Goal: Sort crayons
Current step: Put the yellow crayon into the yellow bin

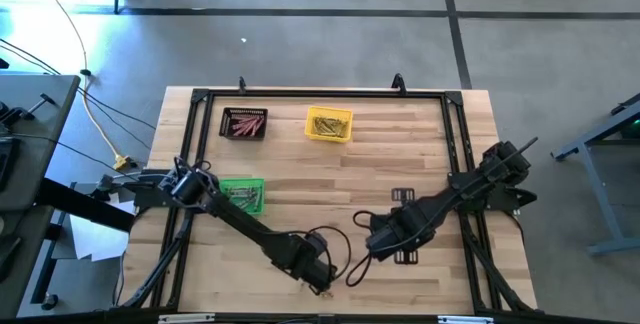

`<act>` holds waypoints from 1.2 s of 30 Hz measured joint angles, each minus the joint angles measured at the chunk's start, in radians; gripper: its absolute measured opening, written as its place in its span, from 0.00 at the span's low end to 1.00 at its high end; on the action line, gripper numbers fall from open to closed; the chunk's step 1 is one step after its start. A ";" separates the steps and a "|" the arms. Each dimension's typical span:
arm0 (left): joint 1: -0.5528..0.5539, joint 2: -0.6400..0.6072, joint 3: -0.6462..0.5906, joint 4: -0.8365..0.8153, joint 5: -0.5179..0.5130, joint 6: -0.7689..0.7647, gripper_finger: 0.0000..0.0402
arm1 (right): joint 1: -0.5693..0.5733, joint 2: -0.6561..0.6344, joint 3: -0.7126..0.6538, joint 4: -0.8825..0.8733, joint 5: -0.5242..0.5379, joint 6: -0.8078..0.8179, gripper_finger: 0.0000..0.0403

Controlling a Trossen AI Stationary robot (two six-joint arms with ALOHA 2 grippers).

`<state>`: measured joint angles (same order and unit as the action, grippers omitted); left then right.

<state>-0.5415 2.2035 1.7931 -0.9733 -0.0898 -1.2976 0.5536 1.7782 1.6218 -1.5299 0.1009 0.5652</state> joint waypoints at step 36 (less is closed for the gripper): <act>0.012 0.080 -0.012 -0.051 -0.061 -0.008 0.37 | 0.032 0.000 0.000 0.011 0.014 0.011 0.21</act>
<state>-0.5294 2.2833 1.7809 -1.0248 -0.1509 -1.3059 0.5854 1.7784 1.6218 -1.5185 0.1149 0.5760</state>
